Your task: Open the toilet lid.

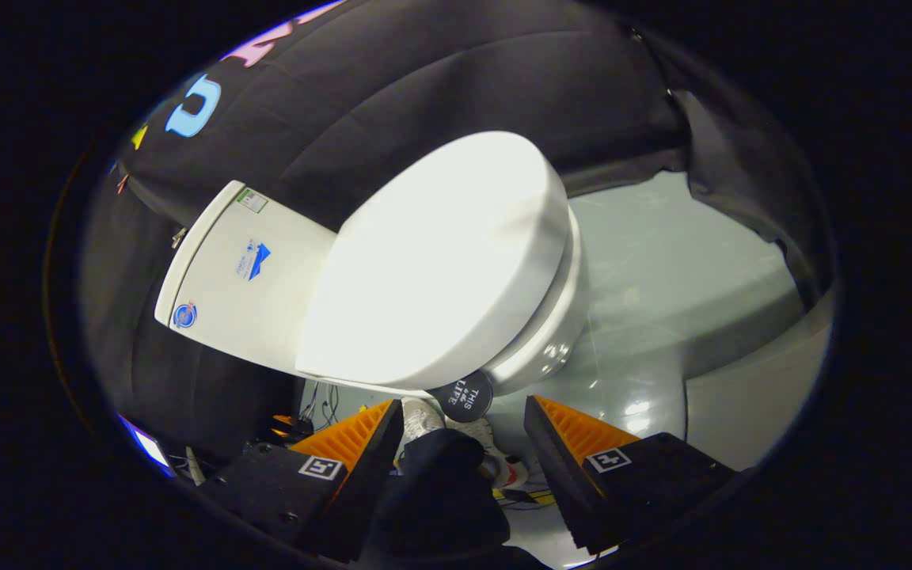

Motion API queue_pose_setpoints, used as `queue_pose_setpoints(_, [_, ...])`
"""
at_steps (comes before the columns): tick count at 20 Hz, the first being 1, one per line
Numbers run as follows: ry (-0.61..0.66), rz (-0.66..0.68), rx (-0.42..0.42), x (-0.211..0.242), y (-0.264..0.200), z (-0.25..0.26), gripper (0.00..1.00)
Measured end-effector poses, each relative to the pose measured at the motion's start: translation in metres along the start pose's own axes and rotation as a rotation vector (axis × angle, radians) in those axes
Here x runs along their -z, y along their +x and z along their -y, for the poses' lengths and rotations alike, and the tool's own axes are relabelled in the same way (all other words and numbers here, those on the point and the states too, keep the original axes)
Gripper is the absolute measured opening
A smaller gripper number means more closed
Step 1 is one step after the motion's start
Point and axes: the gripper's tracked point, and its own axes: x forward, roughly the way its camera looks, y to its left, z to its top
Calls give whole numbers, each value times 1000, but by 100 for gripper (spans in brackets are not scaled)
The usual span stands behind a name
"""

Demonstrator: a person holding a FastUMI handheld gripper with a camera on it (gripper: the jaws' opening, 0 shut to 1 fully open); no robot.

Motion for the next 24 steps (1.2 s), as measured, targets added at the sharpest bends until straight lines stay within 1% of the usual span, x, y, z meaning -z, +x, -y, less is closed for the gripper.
queue_pose_setpoints(1, [24, -3, -7, -4, 6, 1, 96])
queue_pose_setpoints(3, [64, -3, -23, -10, 18, 3, 79])
queue_pose_setpoints(4, [71, -38, -53, 1, 24, -3, 70])
queue_pose_setpoints(5, [54, -56, -26, 6, 32, 3, 59])
queue_pose_setpoints(6, [54, -78, -34, 10, 35, 3, 48])
queue_pose_setpoints(7, [53, -79, -46, 6, 36, 2, 37])
queue_pose_setpoints(9, [51, -98, -84, 5, 34, -1, 37])
queue_pose_setpoints(12, [11, -123, -141, 8, 36, -3, 37])
queue_pose_setpoints(13, [13, -123, -151, 14, 38, -2, 31])
queue_pose_setpoints(14, [70, -110, -170, -3, 29, 5, 25])
queue_pose_setpoints(15, [112, -109, -194, 7, 37, -2, 20])
queue_pose_setpoints(16, [153, -85, -221, 2, 36, -3, 14])
queue_pose_setpoints(18, [173, -77, -247, 5, 34, -6, 13])
queue_pose_setpoints(22, [169, -36, -215, 3, 26, -8, 13])
queue_pose_setpoints(23, [170, -25, -203, -2, 27, -12, 5])
queue_pose_setpoints(24, [166, -9, -199, -1, 23, -13, 5])
